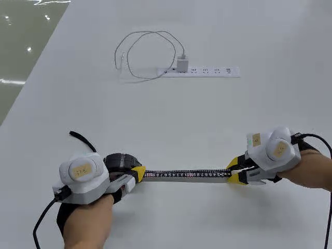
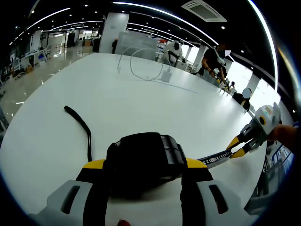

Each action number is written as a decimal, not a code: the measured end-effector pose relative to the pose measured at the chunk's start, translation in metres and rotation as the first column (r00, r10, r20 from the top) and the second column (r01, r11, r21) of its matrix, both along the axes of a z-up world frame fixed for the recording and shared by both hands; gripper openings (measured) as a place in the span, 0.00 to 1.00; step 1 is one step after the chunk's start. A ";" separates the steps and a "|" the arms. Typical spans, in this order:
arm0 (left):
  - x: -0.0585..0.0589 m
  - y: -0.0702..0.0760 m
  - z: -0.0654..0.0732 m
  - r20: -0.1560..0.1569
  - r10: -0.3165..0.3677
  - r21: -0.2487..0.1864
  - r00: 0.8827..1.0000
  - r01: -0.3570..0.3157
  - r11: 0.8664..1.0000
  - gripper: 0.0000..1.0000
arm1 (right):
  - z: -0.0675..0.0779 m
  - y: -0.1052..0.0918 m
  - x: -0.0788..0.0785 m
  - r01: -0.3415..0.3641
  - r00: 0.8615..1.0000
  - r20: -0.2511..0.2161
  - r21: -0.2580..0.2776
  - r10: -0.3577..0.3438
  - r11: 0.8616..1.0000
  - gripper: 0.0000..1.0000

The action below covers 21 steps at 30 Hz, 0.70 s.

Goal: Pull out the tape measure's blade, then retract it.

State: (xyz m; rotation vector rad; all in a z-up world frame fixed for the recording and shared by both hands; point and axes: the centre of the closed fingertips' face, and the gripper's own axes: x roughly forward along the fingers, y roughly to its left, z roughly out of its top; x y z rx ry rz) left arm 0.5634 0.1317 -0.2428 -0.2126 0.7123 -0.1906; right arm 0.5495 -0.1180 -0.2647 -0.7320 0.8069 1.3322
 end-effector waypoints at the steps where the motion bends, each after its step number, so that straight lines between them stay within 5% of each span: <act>1: 0.000 0.000 0.000 0.000 0.000 -0.001 1.000 0.000 1.000 0.58 | 0.000 0.001 0.000 0.000 1.000 0.000 0.001 0.000 1.000 0.09; 21: 0.000 0.001 -0.001 -0.003 0.001 -0.018 1.000 -0.001 1.000 0.58 | -0.002 0.019 0.003 -0.009 1.000 -0.005 0.005 0.009 1.000 0.09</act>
